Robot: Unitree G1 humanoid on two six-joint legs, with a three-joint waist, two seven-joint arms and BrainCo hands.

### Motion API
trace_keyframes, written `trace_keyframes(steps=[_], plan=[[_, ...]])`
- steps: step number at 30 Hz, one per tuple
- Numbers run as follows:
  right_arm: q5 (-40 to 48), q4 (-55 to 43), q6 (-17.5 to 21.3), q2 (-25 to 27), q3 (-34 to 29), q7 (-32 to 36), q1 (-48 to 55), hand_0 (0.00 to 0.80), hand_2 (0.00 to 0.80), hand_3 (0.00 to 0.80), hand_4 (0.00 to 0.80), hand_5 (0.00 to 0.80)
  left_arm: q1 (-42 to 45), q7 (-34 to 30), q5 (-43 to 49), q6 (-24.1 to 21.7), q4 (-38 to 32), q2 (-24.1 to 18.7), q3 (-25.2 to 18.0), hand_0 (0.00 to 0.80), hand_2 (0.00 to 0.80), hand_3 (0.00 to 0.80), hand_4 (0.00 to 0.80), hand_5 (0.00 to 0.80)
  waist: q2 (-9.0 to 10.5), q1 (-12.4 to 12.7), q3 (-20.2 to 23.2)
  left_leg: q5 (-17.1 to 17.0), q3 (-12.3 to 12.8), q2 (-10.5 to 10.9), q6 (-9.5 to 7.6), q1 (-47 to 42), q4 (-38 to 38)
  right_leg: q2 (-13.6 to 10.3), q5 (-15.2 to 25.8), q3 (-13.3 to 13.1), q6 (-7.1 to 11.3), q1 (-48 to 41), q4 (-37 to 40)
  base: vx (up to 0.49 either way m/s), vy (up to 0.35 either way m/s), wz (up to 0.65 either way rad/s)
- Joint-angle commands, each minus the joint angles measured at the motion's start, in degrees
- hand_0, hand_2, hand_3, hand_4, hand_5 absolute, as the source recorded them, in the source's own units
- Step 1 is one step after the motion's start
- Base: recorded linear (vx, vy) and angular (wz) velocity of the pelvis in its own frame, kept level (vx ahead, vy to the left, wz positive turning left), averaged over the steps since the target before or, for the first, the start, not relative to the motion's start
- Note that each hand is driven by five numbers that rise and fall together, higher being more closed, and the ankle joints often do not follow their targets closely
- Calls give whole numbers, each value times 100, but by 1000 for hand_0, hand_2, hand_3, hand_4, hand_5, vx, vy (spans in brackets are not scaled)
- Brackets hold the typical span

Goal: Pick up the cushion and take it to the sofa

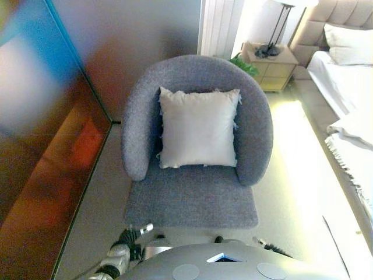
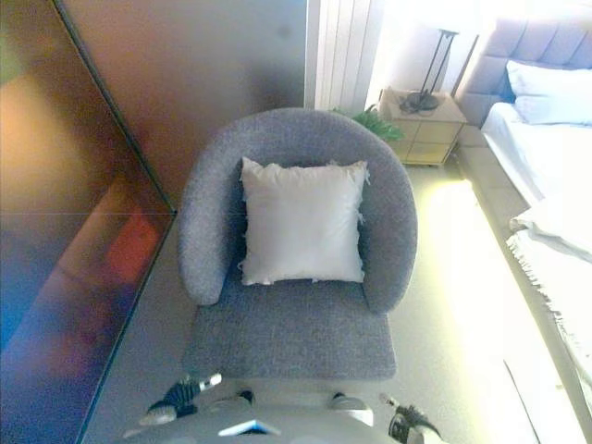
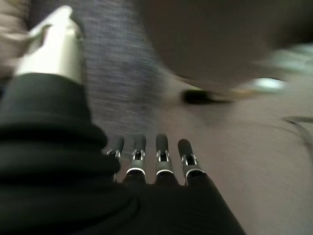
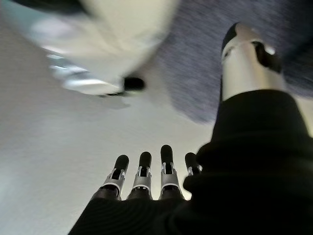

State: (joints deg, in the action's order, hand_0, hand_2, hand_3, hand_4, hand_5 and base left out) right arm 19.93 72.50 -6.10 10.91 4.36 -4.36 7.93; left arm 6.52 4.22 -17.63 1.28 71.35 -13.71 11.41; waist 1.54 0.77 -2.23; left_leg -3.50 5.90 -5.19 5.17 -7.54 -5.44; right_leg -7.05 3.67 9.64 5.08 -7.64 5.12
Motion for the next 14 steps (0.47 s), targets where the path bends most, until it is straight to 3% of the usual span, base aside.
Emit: trace_keyframes(steps=[1, 5, 14], plan=[[-493, 229, -97, 11, 163, 227, -513, 0, 0, 0, 0, 0, -456, -164, 126, 725, 451, 78, -429, 0, 0, 0, 0, 0, -33, 18, -344, 472, 50, 144, -213, -329, 76, -179, -215, 25, 165, -256, -197, 5, 18, -4], [-614, 291, -163, -87, 289, 72, -504, 0, 0, 0, 0, 0, -497, -206, 406, 1106, 698, 180, -423, 0, 0, 0, 0, 0, -31, 12, -309, 490, 61, 135, -214, -322, 68, -192, -212, 35, 172, -258, -173, -2, 3, -1], [-801, 237, -240, 47, 484, 145, -624, 0, 0, 0, 0, 0, -661, -147, 317, 1258, 588, 100, -201, 0, 0, 0, 0, 0, -37, 42, -280, 503, 30, 135, -214, -305, 45, -193, -218, 99, 187, -247, -163, 0, 0, 0]])
